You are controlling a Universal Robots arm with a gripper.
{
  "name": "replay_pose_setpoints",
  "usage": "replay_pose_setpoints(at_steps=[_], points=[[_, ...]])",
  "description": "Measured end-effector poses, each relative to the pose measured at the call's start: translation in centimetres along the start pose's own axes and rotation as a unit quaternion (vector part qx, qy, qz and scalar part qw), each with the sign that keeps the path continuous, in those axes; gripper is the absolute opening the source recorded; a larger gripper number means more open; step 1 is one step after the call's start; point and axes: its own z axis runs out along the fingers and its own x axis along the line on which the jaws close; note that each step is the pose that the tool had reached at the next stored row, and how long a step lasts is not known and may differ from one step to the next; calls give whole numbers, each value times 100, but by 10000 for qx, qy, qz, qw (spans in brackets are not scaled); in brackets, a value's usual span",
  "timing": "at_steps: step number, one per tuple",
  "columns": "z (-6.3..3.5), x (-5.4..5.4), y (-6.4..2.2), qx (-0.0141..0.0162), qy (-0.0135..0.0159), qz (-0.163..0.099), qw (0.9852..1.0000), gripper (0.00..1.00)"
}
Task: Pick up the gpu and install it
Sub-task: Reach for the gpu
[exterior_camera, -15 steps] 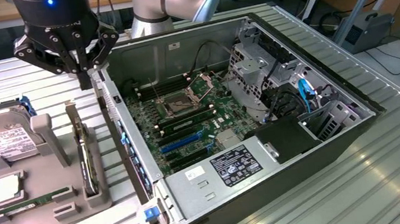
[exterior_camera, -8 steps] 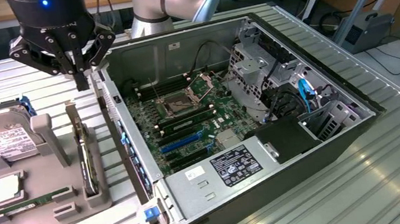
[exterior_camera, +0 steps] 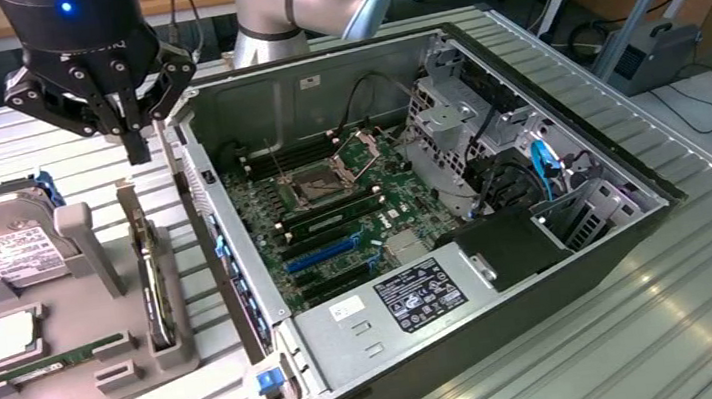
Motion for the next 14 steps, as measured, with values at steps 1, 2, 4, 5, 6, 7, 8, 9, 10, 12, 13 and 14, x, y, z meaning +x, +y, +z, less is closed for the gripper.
replay_pose_setpoints(at_steps=[1,2,4,5,6,7,8,9,10,12,13,14], points=[[0,8,-1,0,0,0,10000,11],[0,14,-1,0,0,0,10000,11],[0,30,-2,0,0,0,10000,11],[-1,38,-3,0,0,0,10000,11],[-1,46,-3,0,0,0,10000,11],[-1,57,-4,0,0,0,10000,11],[-1,67,-5,0,0,0,10000,11],[-1,74,-6,0,0,0,10000,11],[-1,79,-6,0,0,0,10000,11],[-1,90,-7,0,0,0,10000,11],[-1,97,-7,0,0,0,10000,11],[-1,103,-8,0,0,0,10000,11]])
